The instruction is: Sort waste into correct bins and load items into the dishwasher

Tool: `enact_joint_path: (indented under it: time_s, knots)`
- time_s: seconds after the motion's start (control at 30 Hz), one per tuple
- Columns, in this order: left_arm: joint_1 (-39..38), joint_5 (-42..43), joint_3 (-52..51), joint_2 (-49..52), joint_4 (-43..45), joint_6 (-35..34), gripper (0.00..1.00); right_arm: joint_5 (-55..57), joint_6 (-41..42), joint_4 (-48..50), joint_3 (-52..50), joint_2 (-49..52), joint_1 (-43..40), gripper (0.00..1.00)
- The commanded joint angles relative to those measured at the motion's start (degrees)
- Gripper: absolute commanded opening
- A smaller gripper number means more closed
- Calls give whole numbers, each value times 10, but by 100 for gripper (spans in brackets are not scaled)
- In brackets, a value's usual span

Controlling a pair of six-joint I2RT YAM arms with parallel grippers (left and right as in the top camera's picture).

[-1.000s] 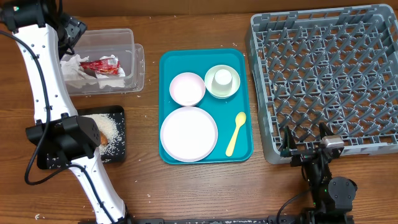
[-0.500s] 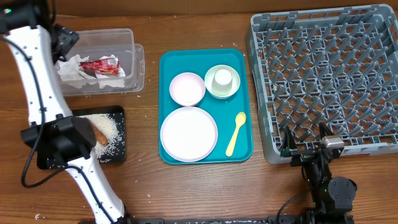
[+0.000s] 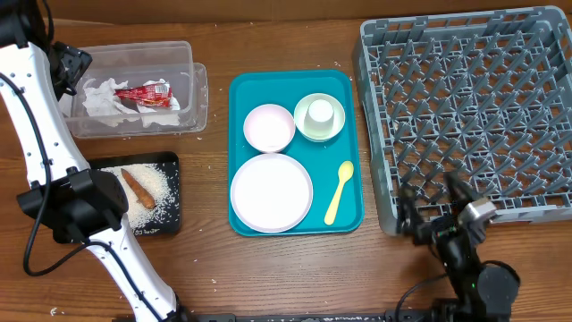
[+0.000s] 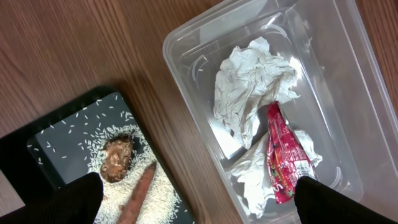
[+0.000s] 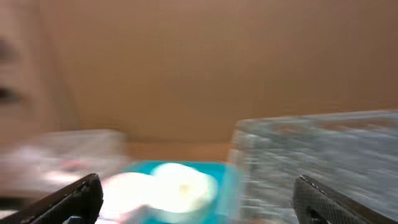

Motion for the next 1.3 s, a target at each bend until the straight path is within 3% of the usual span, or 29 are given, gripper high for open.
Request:
enact_joint_path:
  time_s: [0.0, 0.07, 0.27, 0.47, 0.6, 0.77, 0.8, 1.03, 1.27]
  knots:
    - [-3, 3, 0, -2, -1, 2, 100, -236, 233, 97, -6, -6, 2, 100]
    - [-3, 3, 0, -2, -1, 2, 100, -241, 308, 165, -6, -6, 2, 100]
    - [-3, 3, 0, -2, -1, 2, 100, -198, 378, 350, -5, -6, 2, 100]
    - [-3, 3, 0, -2, -1, 2, 100, -126, 420, 356, 36, -5, 2, 100]
    - [-3, 3, 0, -2, -1, 2, 100, -123, 373, 271, 98, 6, 2, 100]
    - [-3, 3, 0, -2, -1, 2, 100, -125, 256, 96, 215, 65, 2, 100]
    - [-3, 3, 0, -2, -1, 2, 100, -140, 187, -2, 290, 126, 2, 100]
    - [-3, 3, 0, -2, -1, 2, 100, -279, 53, -154, 459, 335, 2, 100]
    - [-3, 3, 0, -2, -1, 2, 100, -284, -80, -345, 608, 569, 45, 100]
